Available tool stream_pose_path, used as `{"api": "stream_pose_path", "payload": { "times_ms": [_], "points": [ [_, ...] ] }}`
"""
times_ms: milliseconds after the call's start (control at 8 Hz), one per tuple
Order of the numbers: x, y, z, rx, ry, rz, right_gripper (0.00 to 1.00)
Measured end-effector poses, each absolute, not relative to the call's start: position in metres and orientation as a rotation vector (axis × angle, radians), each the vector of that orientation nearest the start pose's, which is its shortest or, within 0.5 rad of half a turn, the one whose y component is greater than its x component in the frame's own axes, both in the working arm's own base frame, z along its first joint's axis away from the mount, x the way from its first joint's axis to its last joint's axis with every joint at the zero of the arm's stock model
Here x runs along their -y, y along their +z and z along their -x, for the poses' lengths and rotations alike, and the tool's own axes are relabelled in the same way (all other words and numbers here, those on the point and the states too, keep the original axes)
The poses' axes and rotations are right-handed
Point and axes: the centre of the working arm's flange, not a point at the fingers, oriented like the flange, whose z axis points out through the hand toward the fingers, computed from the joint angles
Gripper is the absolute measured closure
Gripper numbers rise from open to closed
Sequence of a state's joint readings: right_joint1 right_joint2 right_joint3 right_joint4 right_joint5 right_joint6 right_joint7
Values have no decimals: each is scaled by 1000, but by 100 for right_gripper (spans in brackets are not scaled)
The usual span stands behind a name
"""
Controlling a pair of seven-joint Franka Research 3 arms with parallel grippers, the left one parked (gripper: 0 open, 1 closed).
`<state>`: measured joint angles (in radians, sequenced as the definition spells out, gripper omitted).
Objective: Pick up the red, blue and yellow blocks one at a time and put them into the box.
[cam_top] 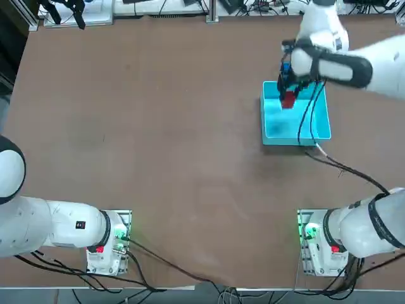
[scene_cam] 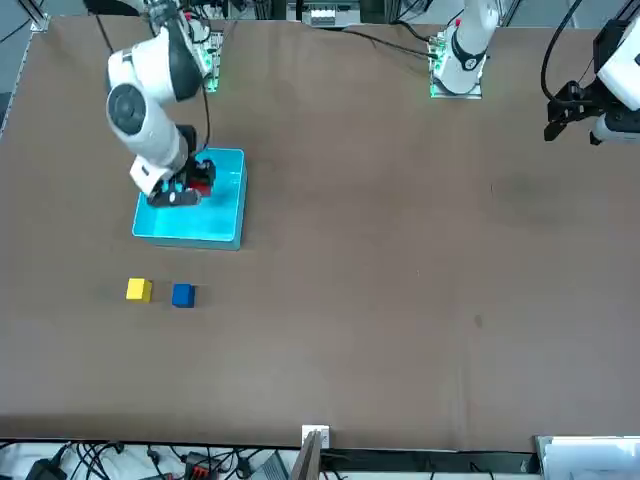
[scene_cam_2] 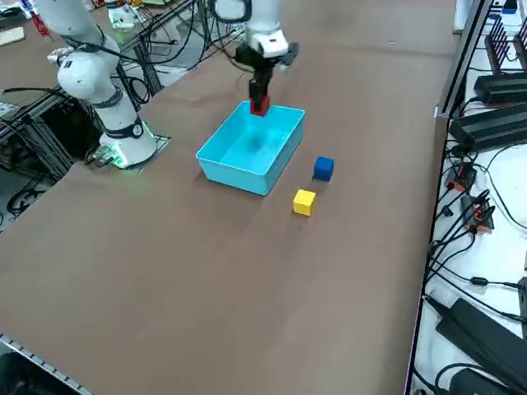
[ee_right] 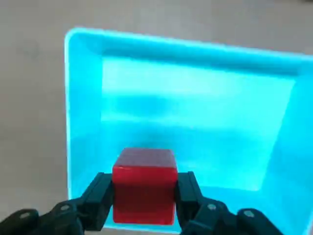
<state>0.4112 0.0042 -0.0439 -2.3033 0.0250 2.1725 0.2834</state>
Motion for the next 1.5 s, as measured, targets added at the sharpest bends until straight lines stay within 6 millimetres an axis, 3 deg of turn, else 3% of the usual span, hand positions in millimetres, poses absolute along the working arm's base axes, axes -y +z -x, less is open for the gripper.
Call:
{"api": "stream_pose_path", "payload": {
  "times_ms": [375, 750, 1000, 1250, 1500],
  "points": [
    [-201, 288, -438, 111, 203, 3168, 31],
    [-200, 273, -438, 107, 227, 3176, 28],
    [-200, 278, -442, 104, 210, 3173, 0],
    [-198, 295, -449, 89, 184, 3166, 0],
    [-185, 339, -475, 71, 124, 3151, 0]
  ]
}}
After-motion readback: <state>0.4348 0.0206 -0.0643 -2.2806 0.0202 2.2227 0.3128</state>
